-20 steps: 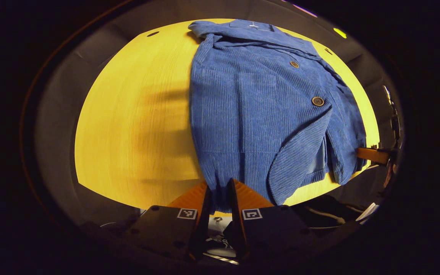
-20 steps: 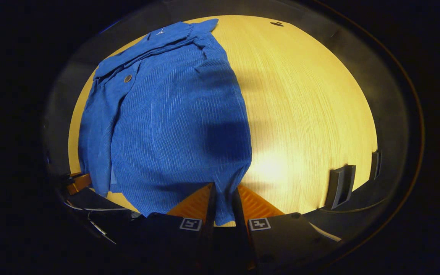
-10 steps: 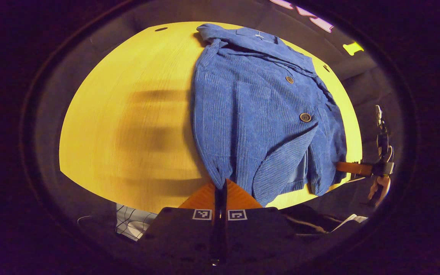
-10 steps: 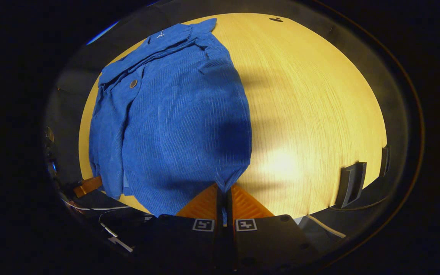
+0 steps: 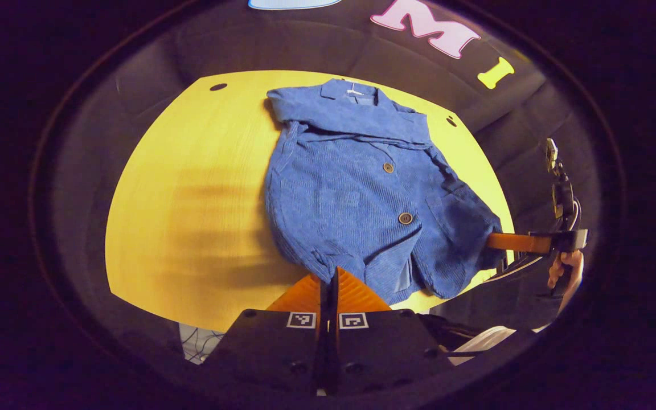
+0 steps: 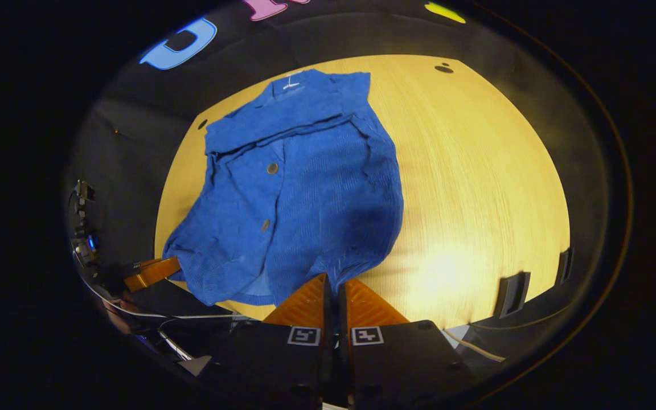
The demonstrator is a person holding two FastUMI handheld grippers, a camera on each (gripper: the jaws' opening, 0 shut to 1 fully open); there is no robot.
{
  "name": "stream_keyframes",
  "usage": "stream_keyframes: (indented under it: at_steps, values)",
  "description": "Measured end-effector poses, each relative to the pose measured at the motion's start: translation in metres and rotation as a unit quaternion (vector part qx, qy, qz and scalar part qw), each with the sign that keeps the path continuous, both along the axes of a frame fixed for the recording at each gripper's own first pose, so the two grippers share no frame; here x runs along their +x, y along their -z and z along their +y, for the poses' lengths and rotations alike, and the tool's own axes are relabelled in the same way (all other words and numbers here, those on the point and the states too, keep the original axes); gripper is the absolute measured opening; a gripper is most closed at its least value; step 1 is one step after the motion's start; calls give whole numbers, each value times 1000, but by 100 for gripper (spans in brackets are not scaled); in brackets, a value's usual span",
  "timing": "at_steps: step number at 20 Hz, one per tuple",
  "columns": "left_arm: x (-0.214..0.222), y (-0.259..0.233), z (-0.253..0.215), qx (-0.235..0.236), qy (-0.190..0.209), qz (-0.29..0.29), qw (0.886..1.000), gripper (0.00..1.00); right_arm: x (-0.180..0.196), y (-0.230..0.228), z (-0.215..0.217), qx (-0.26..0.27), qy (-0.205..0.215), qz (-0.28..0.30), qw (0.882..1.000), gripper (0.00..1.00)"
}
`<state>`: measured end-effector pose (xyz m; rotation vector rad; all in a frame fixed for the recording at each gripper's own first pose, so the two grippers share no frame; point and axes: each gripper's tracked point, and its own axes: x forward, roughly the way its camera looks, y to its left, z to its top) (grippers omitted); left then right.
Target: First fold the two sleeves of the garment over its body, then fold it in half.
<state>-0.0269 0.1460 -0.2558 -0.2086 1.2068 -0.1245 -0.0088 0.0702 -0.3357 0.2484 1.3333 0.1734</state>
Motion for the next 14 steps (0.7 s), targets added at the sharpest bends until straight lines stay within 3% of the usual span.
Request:
stream_keyframes:
  at_steps: [4, 8, 14]
  values:
    - [47, -33, 5, -12, 16, -30, 999, 0, 62, -28, 10, -10, -24, -47, 999, 6]
    - [103, -52, 34, 42, 17, -41, 998, 0, 130, -43, 17, -9, -41, -79, 996, 6]
    - [184, -57, 47, 44, -41, -22, 998, 0, 218, -23, 11, 11, -59, -79, 995, 6]
